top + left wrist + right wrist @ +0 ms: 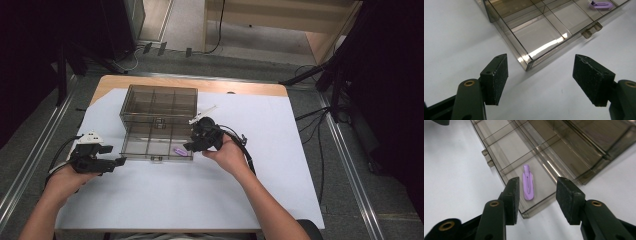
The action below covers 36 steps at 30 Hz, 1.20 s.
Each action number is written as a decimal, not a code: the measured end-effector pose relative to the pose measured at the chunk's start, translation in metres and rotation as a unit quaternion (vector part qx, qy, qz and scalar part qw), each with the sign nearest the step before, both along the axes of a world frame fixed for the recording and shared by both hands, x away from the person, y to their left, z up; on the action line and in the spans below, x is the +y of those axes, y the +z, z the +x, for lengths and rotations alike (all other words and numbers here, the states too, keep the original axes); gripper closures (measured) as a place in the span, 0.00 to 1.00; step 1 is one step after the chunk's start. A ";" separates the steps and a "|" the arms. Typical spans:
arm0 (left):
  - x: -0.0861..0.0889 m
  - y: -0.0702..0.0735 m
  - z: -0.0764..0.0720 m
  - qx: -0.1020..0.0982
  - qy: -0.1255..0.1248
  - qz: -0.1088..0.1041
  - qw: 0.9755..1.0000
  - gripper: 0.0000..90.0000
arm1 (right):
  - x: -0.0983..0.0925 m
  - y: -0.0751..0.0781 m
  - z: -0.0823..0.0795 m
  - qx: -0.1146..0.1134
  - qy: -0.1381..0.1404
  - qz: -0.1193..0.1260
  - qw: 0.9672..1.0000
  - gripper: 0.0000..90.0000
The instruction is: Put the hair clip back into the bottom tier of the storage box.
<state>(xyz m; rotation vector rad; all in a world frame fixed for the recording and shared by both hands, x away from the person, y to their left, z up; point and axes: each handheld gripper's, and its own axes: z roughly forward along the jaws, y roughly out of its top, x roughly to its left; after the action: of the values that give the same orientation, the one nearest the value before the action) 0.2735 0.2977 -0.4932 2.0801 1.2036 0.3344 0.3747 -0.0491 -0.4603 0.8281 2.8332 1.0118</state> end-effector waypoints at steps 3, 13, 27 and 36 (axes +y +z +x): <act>-0.001 0.000 0.001 0.000 -0.002 0.003 1.000 0.33 | -0.006 0.001 0.001 -0.001 -0.004 0.002 1.000 0.59; -0.001 0.000 0.004 0.000 -0.003 0.003 1.000 0.33 | -0.024 0.004 0.002 -0.006 -0.015 0.007 1.000 0.55; 0.002 0.001 0.006 -0.002 0.000 -0.001 1.000 0.33 | -0.056 0.005 0.009 -0.010 -0.048 0.026 0.998 0.54; 0.002 0.001 0.008 -0.001 0.001 -0.004 1.000 0.33 | -0.072 0.003 0.014 -0.007 -0.070 0.029 0.997 0.54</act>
<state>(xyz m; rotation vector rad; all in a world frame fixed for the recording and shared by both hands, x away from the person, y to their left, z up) 0.2818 0.2993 -0.4923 2.0723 1.2034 0.3309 0.3884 -0.1213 -0.4574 1.0029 2.7017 1.0801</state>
